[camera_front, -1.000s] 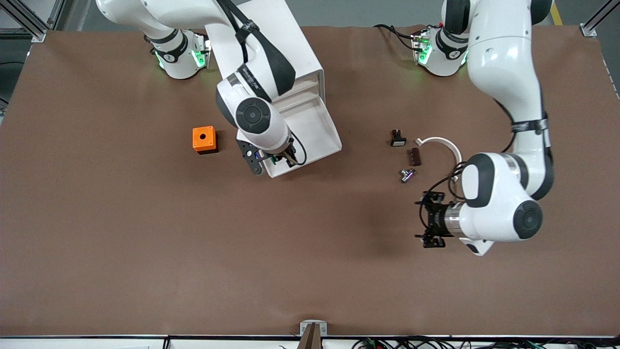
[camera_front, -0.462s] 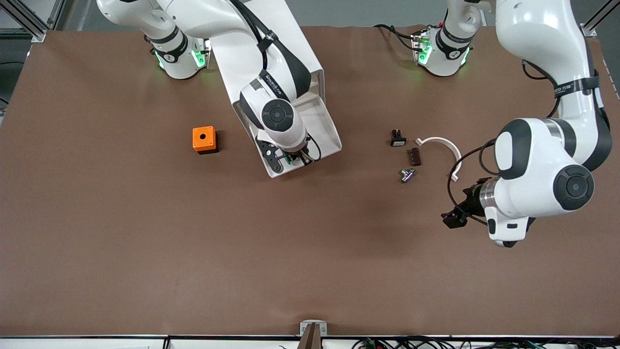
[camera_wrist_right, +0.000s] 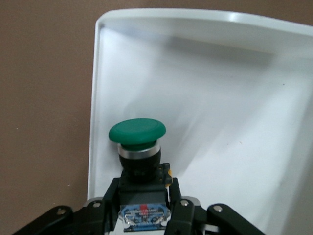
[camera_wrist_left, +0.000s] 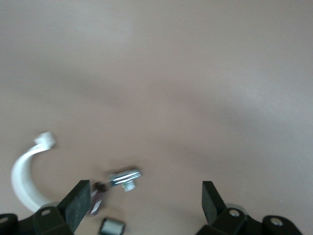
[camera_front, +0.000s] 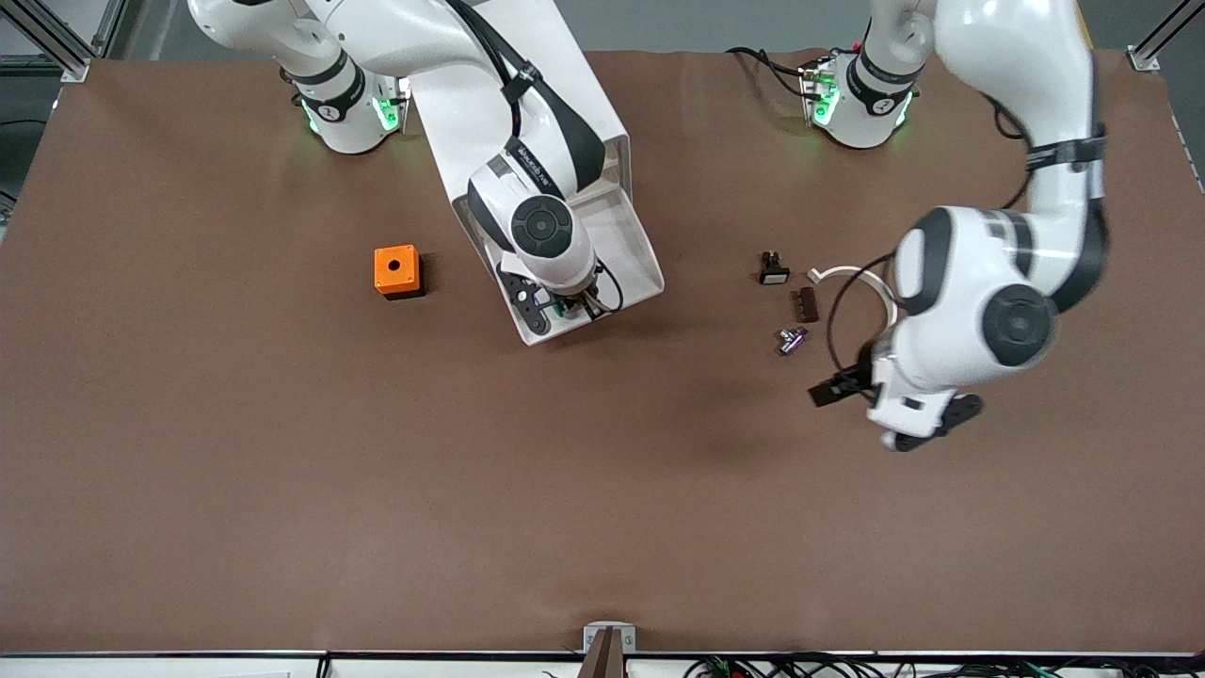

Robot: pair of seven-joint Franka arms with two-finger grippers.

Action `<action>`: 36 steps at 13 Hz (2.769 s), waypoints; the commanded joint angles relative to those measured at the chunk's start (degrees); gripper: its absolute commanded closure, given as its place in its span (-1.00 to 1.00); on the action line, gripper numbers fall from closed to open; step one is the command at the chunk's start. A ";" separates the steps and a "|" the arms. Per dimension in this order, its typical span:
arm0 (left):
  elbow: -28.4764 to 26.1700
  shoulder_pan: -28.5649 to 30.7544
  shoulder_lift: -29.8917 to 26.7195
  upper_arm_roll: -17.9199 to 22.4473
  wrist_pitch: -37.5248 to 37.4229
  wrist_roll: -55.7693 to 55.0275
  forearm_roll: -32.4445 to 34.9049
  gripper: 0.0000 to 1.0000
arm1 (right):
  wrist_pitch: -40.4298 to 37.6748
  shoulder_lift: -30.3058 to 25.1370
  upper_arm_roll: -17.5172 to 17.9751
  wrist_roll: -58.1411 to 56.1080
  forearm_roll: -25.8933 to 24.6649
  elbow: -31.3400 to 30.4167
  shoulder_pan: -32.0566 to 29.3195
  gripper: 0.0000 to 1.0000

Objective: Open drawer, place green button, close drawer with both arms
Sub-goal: 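Lower the button into the drawer and open the right gripper, then push the drawer shut with the left gripper while the right gripper withdraws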

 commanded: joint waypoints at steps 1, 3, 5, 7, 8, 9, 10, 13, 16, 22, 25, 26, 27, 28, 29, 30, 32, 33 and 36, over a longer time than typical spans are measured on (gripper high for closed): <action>-3.71 -4.04 0.92 -0.77 5.46 0.05 0.83 -1.00 | -0.62 -0.60 -0.62 -0.15 1.01 -0.18 0.62 -0.70; -2.21 -5.37 2.86 -2.52 5.55 0.14 0.74 -1.00 | -3.15 -1.57 -0.62 -0.15 0.66 0.96 0.61 -1.00; -2.38 -5.46 3.13 -4.98 5.72 0.06 0.30 -1.00 | -9.72 -3.58 -0.97 -0.59 0.48 4.20 0.00 -1.00; -1.86 -5.81 4.52 -7.09 7.03 -3.00 -1.89 -1.00 | -19.64 -5.87 -1.06 -1.72 0.48 9.46 -2.27 -1.00; -1.16 -6.60 6.10 -8.41 9.57 -5.81 -3.55 -1.00 | -24.56 -6.92 -1.06 -3.65 0.57 11.66 -3.85 -1.00; -0.63 -7.65 7.85 -9.03 12.20 -8.88 -4.96 -1.00 | -29.05 -8.33 -1.06 -7.76 0.83 13.08 -5.78 -1.00; 0.68 -9.14 9.18 -9.30 13.45 -10.91 -5.32 -1.00 | -32.75 -10.69 -1.06 -13.28 0.83 13.61 -7.89 -1.00; 3.50 -13.01 11.64 -9.82 13.46 -15.05 -5.50 -1.00 | -41.38 -17.72 -1.14 -29.44 0.66 13.09 -17.11 -1.00; 3.59 -13.81 12.00 -14.55 13.46 -20.59 -6.81 -1.00 | -45.88 -24.84 -1.15 -51.75 -1.35 11.34 -27.74 -1.00; 3.59 -13.90 12.62 -24.75 13.46 -28.94 -8.05 -1.00 | -45.27 -30.49 -1.15 -87.38 -7.25 6.59 -46.47 -1.00; 3.59 -13.99 12.97 -27.92 13.37 -29.21 -10.69 -1.00 | -43.52 -30.40 -1.15 -95.15 -9.96 7.81 -49.92 -1.00; 3.59 -14.07 13.23 -28.89 13.46 -29.30 -10.95 -1.00 | -43.25 -30.40 -1.06 -95.16 -10.85 8.69 -49.92 -1.00; 3.59 -14.33 13.41 -29.07 13.37 -29.30 -12.17 -1.00 | -43.16 -30.31 -1.06 -95.16 -10.85 9.83 -49.84 -1.00; 3.59 -14.69 13.84 -29.08 13.46 -29.39 -13.23 -1.00 | -43.16 -30.14 -0.97 -95.16 -10.85 10.97 -49.75 -1.00; 3.59 -15.12 14.02 -29.08 13.46 -29.30 -13.59 -1.00 | -43.16 -30.05 -0.71 -94.90 -10.85 11.68 -49.49 -1.00; 3.59 -15.13 14.46 -29.08 13.46 -29.47 -13.59 -1.00 | -43.16 -30.05 -0.62 -94.37 -10.94 12.03 -49.05 -1.00; 3.59 -14.34 12.89 -27.86 12.50 -30.26 -12.72 -1.00 | -42.46 -30.05 -0.62 -94.28 -11.12 11.95 -47.21 -1.00; 3.59 -12.68 11.05 -24.63 11.19 -30.27 -12.19 -1.00 | -42.37 -30.05 -0.62 -93.85 -11.12 11.95 -46.24 -1.00; 3.77 -7.68 3.60 -15.31 7.15 -29.74 -6.94 -1.00 | -42.46 -30.14 -0.62 -88.14 -11.64 11.95 -43.60 -1.00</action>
